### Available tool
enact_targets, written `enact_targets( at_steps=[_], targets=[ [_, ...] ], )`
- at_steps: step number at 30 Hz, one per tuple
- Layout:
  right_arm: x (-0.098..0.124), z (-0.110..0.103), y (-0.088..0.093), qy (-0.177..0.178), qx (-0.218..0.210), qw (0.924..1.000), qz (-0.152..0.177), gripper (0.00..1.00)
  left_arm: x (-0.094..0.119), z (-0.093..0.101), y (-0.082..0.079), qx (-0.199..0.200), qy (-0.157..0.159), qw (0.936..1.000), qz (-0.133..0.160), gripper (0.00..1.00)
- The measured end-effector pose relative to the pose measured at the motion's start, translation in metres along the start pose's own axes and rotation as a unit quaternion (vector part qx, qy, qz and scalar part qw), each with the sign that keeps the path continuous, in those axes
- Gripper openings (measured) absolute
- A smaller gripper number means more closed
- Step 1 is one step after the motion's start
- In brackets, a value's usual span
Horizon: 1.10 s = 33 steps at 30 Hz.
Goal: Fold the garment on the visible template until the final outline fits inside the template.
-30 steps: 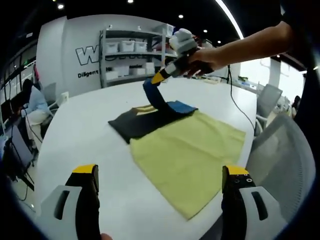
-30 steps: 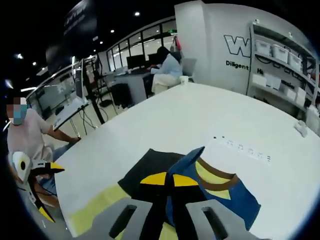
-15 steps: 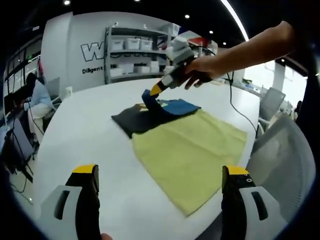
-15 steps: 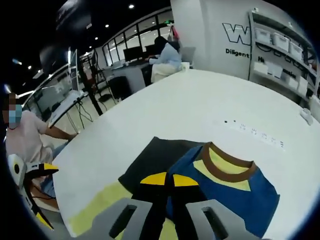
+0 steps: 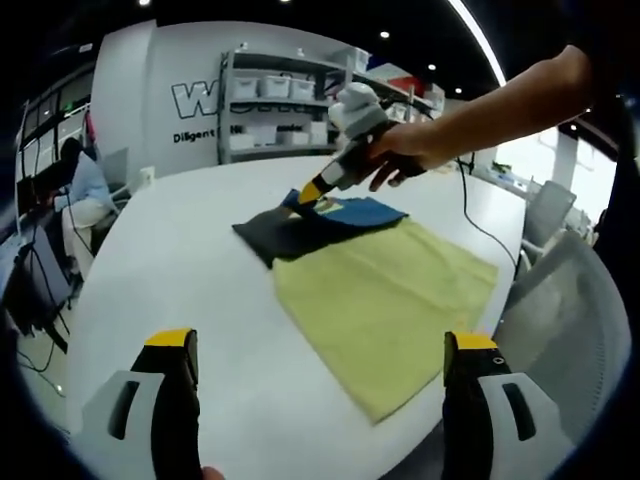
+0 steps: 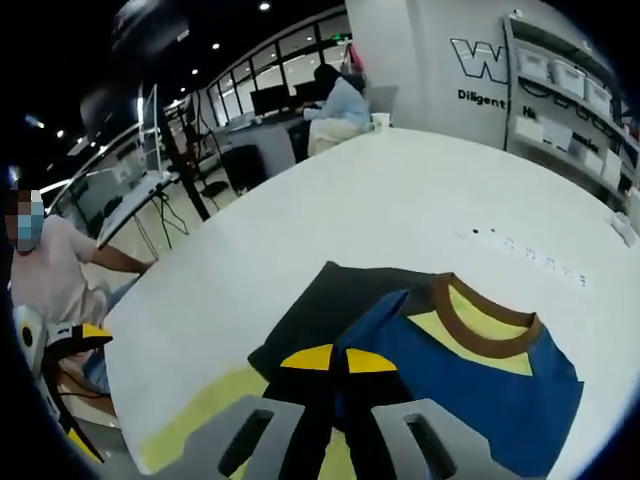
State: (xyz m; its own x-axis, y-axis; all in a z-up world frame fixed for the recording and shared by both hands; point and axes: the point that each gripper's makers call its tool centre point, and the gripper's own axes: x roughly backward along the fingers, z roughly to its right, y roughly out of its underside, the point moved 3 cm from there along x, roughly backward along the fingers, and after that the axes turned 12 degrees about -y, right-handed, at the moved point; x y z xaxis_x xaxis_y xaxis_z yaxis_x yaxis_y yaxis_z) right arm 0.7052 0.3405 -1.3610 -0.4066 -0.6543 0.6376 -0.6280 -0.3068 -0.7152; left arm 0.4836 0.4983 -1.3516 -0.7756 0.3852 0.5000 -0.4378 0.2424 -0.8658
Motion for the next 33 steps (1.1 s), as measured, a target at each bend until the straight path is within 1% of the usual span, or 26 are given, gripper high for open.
enact_targets(
  at_steps=[3, 8, 12, 21, 23, 25, 30, 33],
  targets=[
    [-0.005, 0.001, 0.002, 0.000, -0.003, 1.0000, -0.003, 0.00, 0.002, -0.001, 0.003, 0.001, -0.003, 1.0000, -0.002, 0.98],
    [-0.012, -0.002, 0.010, -0.002, -0.009, 0.9999, -0.010, 0.00, 0.005, -0.004, 0.007, 0.012, -0.009, 0.9999, -0.003, 0.98],
    [-0.016, -0.002, 0.017, -0.003, -0.015, 0.9998, -0.016, 0.00, 0.006, -0.003, 0.008, 0.012, -0.010, 0.9999, -0.004, 0.98],
    [-0.026, -0.004, 0.026, -0.002, -0.020, 0.9996, -0.020, 0.00, 0.007, -0.003, 0.009, 0.013, -0.014, 0.9998, -0.005, 0.98],
    [-0.029, -0.009, 0.026, -0.017, -0.027, 0.9994, -0.012, 0.00, 0.007, -0.003, 0.008, 0.013, -0.014, 0.9998, -0.004, 0.98],
    [-0.033, -0.009, 0.029, -0.017, -0.027, 0.9992, -0.023, 0.00, 0.007, -0.003, 0.009, 0.011, -0.013, 0.9998, -0.004, 0.98],
    [-0.038, -0.015, 0.031, -0.029, -0.025, 0.9991, -0.020, 0.00, 0.007, -0.006, 0.009, 0.015, -0.015, 0.9998, -0.003, 0.98],
    [-0.040, -0.021, 0.029, -0.039, -0.018, 0.9989, -0.019, 0.00, 0.008, -0.007, 0.010, 0.016, -0.016, 0.9997, -0.002, 0.98]
  ],
)
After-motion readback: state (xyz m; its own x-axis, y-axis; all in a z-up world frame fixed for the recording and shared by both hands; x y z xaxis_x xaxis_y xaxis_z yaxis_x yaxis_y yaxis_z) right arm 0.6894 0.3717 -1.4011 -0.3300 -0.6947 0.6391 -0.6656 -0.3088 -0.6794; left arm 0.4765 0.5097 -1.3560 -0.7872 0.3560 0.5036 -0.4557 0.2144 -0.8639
